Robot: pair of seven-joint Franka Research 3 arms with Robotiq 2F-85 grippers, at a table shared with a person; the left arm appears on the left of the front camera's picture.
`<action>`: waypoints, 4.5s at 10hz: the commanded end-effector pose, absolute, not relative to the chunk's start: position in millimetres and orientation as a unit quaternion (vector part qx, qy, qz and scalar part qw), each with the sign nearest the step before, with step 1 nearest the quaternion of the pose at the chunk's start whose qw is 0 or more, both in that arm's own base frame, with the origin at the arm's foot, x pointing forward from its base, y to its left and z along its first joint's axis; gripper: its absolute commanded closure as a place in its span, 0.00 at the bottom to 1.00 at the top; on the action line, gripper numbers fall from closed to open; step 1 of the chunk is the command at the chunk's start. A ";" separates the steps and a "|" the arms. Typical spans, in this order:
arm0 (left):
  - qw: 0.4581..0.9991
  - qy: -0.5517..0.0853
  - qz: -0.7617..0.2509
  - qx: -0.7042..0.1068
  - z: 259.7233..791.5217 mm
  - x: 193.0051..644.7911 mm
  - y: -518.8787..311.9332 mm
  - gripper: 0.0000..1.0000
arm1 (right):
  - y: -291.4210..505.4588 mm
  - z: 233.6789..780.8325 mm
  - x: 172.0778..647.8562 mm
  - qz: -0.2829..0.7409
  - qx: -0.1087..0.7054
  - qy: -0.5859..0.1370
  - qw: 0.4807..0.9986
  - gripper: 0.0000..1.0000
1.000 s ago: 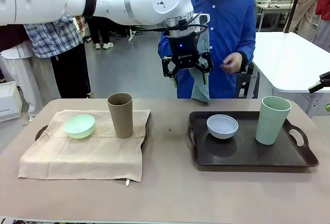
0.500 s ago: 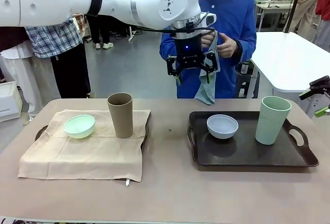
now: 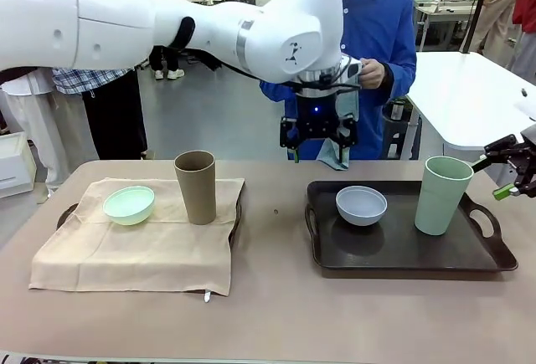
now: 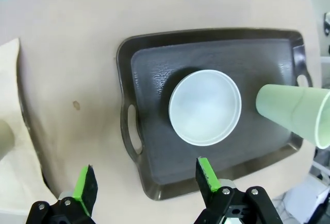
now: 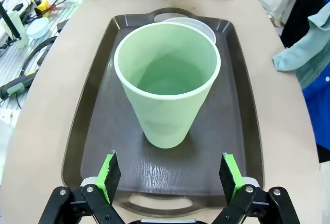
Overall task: Set up a tray with a mat and arrange the tableware.
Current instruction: Pick up the Picnic Bowl and Reusable plastic cup from the Handle tray in front of the human's position and hold them in the air.
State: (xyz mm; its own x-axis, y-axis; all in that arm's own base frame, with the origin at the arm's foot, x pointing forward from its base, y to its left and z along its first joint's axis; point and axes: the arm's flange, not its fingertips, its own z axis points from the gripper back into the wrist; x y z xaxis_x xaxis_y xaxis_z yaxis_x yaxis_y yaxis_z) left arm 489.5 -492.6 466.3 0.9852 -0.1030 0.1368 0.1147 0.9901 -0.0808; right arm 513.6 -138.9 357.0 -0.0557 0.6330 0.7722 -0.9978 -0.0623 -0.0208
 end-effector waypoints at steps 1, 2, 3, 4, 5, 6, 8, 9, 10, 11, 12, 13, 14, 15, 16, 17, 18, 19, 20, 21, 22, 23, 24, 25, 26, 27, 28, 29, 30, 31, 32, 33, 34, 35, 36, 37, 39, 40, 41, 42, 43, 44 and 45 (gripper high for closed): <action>0.994 -0.077 -0.076 -0.032 465.0 497.6 -497.0 0.00 | -123.3 344.9 516.3 0.667 0.298 -0.314 0.607 0.00; 0.993 -0.076 -0.086 -0.032 460.3 498.9 -498.9 0.00 | -118.5 341.2 518.5 0.665 0.300 -0.311 0.610 0.00; 0.990 -0.081 -0.110 -0.035 455.7 498.8 -501.1 0.00 | -113.4 336.9 521.0 0.659 0.300 -0.309 0.617 0.00; 0.987 -0.082 -0.132 -0.037 450.9 498.8 -504.1 0.00 | -107.0 332.1 523.3 0.657 0.306 -0.303 0.619 0.00; 0.985 -0.083 -0.144 -0.039 446.2 500.6 -507.8 0.00 | -101.8 327.9 524.7 0.659 0.308 -0.294 0.620 0.00; 0.984 -0.075 -0.154 -0.044 446.0 500.8 -511.3 0.00 | -95.1 326.3 524.9 0.661 0.307 -0.291 0.620 0.00; 0.981 -0.070 -0.174 -0.042 439.3 500.4 -524.6 0.00 | -91.3 323.4 528.7 0.661 0.303 -0.291 0.621 0.00; 0.980 -0.069 -0.183 -0.035 434.7 500.7 -530.9 0.00 | -90.3 320.4 532.3 0.661 0.302 -0.291 0.622 0.00; 0.980 -0.065 -0.188 -0.026 432.0 499.3 -534.0 0.00 | -85.8 316.4 533.5 0.659 0.310 -0.289 0.621 0.00; 0.980 -0.061 -0.185 -0.022 427.6 501.0 -537.5 0.00 | -84.0 313.4 533.5 0.659 0.318 -0.284 0.619 0.00; 0.982 -0.064 -0.175 -0.020 424.0 506.4 -539.3 0.00 | -81.8 311.5 533.9 0.657 0.329 -0.283 0.617 0.00; 0.984 -0.058 -0.167 -0.022 420.6 510.5 -541.2 0.00 | -79.3 310.6 533.2 0.656 0.333 -0.284 0.615 0.00; 0.987 -0.063 -0.150 -0.016 416.6 516.4 -543.0 0.00 | -76.1 309.3 534.8 0.654 0.338 -0.287 0.612 0.00; 0.988 -0.067 -0.139 -0.008 411.9 520.3 -544.3 0.00 | -73.0 308.4 534.7 0.654 0.341 -0.289 0.610 0.00; 0.991 -0.040 -0.127 -0.016 395.8 530.8 -543.2 0.00 | -63.7 304.8 537.8 0.657 0.348 -0.289 0.603 0.00; 0.991 -0.040 -0.126 -0.016 396.1 529.7 -542.9 0.00 | -62.3 304.6 536.9 0.657 0.350 -0.289 0.603 0.00; 0.991 -0.037 -0.123 -0.019 394.8 528.1 -543.1 0.00 | -58.6 304.0 535.5 0.656 0.355 -0.289 0.601 0.00; 0.992 -0.034 -0.120 -0.021 392.1 531.5 -543.6 0.00 | -55.3 303.1 536.5 0.656 0.363 -0.289 0.595 0.00; 0.993 -0.027 -0.113 -0.023 390.4 534.3 -540.3 0.00 | -49.5 303.4 534.7 0.656 0.366 -0.290 0.593 0.00; 0.993 -0.022 -0.108 -0.030 385.1 537.3 -538.4 0.00 | -48.8 302.2 534.5 0.654 0.369 -0.290 0.593 0.00; 0.993 -0.015 -0.106 -0.041 382.0 540.1 -536.6 0.00 | -46.9 301.7 534.6 0.650 0.374 -0.292 0.593 0.00; 0.993 -0.010 -0.105 -0.051 377.6 540.4 -536.2 0.00 | -45.0 300.9 533.1 0.649 0.381 -0.292 0.590 0.00; 0.993 -0.003 -0.103 -0.054 373.2 544.0 -536.7 0.00 | -43.3 300.7 534.7 0.650 0.382 -0.293 0.588 0.00; 0.993 0.006 -0.098 -0.060 369.7 544.3 -536.9 0.00 | -41.0 300.6 533.6 0.653 0.381 -0.291 0.586 0.00; 0.993 0.012 -0.084 -0.081 371.4 545.3 -537.3 0.00 | -41.5 300.8 534.3 0.667 0.355 -0.286 0.590 0.00; 0.989 0.036 -0.048 -0.138 389.3 541.5 -525.1 0.00 | -47.6 302.5 531.2 0.663 0.374 -0.284 0.583 0.00; 0.994 0.001 -0.095 -0.056 364.0 537.1 -530.3 0.00 | -47.6 302.5 531.2 0.663 0.374 -0.284 0.583 0.00; 0.994 0.001 -0.095 -0.056 364.0 537.1 -530.3 0.00 | -47.3 302.5 532.1 0.664 0.370 -0.284 0.584 0.00; 0.993 0.017 -0.078 -0.087 371.3 539.9 -528.6 0.00 | -45.0 302.3 532.2 0.677 0.378 -0.293 0.559 0.00; 0.994 0.010 -0.078 -0.069 366.7 540.3 -537.0 0.00 | -34.5 296.6 534.8 0.676 0.382 -0.293 0.558 0.00; 0.995 0.012 -0.082 -0.061 363.0 541.1 -545.7 0.00 | -26.0 293.5 536.5 0.679 0.385 -0.292 0.552 0.00; 0.994 0.014 -0.083 -0.063 361.8 540.9 -551.4 0.00 | -21.0 292.8 536.2 0.681 0.386 -0.295 0.548 0.00; 0.994 0.017 -0.086 -0.064 358.9 542.0 -557.5 0.00 | -18.9 291.5 537.0 0.682 0.387 -0.297 0.545 0.00; 0.995 0.016 -0.087 -0.055 354.8 543.7 -562.0 0.00 | -18.6 290.0 537.7 0.688 0.391 -0.299 0.533 0.00; 0.995 0.018 -0.087 -0.046 351.1 545.5 -564.7 0.58 | -19.1 288.5 538.6 0.690 0.391 -0.306 0.527 0.60; 0.995 0.018 -0.084 -0.042 348.7 545.8 -565.1 0.58 | -18.8 286.8 538.6 0.690 0.394 -0.306 0.524 0.60; 0.996 0.016 -0.082 -0.042 349.6 547.2 -562.6 0.63 | -18.5 284.9 540.9 0.691 0.395 -0.306 0.522 0.65; 0.996 0.012 -0.081 -0.043 350.3 547.1 -563.3 1.00 | -19.0 284.5 541.0 0.692 0.395 -0.305 0.521 1.00; 0.996 0.010 -0.079 -0.044 351.0 547.4 -563.8 1.00 | -19.9 284.0 540.8 0.692 0.395 -0.306 0.521 1.00; 0.996 0.008 -0.077 -0.046 352.1 547.3 -563.6 1.00 | -20.5 283.7 540.3 0.692 0.394 -0.307 0.520 0.77; 0.996 0.006 -0.077 -0.046 352.7 547.0 -563.3 1.00 | -20.7 283.3 539.9 0.692 0.394 -0.308 0.521 0.77; 0.996 0.006 -0.077 -0.045 352.6 547.1 -562.9 1.00 | -21.0 283.3 539.5 0.692 0.394 -0.308 0.520 1.00; 0.996 0.005 -0.076 -0.044 352.1 547.7 -563.0 1.00 | -22.3 283.2 540.0 0.692 0.394 -0.307 0.521 0.77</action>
